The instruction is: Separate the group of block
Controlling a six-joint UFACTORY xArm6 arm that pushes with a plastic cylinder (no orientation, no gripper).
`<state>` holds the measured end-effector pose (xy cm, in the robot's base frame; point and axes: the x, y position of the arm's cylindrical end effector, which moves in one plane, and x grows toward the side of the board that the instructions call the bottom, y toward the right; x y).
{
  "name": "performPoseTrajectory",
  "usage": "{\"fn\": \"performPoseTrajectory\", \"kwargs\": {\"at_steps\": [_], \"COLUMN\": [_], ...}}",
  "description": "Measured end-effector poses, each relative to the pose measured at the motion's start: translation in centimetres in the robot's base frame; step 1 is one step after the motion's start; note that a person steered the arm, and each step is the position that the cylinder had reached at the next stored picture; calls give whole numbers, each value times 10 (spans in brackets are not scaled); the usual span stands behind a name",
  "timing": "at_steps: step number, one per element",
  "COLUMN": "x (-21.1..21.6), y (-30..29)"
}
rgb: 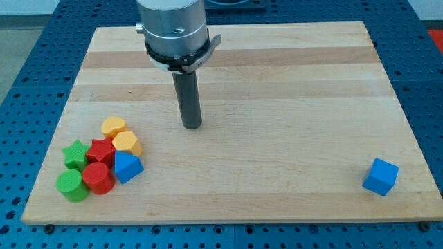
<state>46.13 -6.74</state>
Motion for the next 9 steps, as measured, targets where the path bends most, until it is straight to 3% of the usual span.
{"fn": "performPoseTrajectory", "kwargs": {"at_steps": [2, 3, 4, 7, 9], "x": [0, 36, 111, 139, 152], "y": [0, -5, -17, -35, -99]}}
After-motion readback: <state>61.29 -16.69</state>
